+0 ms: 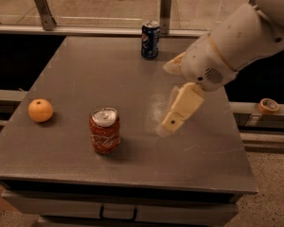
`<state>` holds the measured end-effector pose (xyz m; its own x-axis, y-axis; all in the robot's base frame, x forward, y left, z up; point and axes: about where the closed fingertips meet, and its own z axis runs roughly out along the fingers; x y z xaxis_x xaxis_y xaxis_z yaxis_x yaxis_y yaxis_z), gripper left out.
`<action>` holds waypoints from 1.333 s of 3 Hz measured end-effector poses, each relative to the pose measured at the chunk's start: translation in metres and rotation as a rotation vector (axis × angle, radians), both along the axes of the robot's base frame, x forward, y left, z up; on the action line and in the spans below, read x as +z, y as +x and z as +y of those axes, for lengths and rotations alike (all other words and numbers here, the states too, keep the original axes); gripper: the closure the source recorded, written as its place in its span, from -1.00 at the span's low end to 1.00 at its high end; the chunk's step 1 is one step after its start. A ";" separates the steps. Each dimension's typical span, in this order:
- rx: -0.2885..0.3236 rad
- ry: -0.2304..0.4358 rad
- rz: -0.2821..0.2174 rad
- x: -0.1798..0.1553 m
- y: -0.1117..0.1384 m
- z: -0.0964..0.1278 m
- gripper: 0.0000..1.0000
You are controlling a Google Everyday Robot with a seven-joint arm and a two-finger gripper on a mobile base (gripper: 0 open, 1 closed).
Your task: Pick coke can
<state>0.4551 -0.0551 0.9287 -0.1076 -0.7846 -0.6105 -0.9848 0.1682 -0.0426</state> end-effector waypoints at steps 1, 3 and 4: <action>0.069 0.157 0.032 -0.014 -0.006 0.052 -1.00; 0.169 0.360 0.100 -0.041 -0.033 0.108 -1.00; 0.202 0.428 0.126 -0.049 -0.044 0.129 -0.66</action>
Offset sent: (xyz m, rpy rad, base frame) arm -0.0326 0.1079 -0.0513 0.4112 0.1219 0.1634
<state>0.4110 0.0738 0.8793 -0.0726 -0.4784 -0.8751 -0.9927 -0.0505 0.1099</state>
